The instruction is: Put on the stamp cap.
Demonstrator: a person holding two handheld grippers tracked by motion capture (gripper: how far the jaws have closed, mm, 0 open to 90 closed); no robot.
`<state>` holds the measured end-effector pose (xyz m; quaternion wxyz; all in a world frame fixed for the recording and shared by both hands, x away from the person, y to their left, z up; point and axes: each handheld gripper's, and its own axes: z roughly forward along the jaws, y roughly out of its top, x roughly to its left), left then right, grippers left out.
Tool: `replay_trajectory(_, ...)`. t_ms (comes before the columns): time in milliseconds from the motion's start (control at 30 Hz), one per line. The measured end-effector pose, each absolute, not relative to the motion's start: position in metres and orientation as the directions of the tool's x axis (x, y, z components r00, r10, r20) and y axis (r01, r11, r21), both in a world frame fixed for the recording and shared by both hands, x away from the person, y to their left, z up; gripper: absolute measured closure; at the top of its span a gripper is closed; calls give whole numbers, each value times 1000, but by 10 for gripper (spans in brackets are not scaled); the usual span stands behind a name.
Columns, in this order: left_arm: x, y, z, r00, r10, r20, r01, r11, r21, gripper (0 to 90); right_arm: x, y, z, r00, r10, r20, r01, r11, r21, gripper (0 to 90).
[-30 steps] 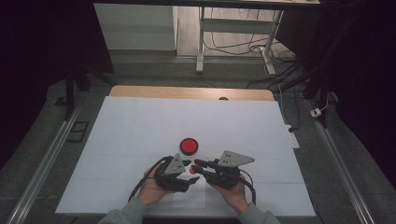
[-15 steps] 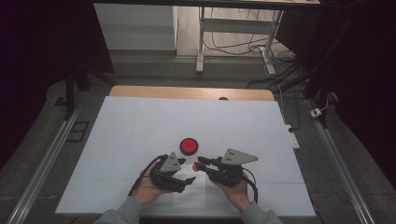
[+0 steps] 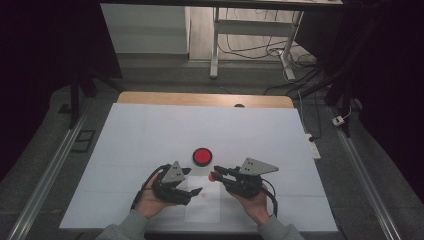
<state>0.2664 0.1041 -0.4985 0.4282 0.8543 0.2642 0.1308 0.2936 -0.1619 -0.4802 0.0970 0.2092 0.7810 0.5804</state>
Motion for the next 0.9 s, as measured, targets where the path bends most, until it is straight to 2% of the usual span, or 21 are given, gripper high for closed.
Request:
replay_trajectory(433,252,137,-499,798,602,-8,364,-471,803,261,295,-165,-479,-888,451,91,215,233,948,733)
replay_trajectory(900,233,197,-512,705,709,-29,442,-406,800,266,297,-169,-477,-882,463,88,214,228,950,733)
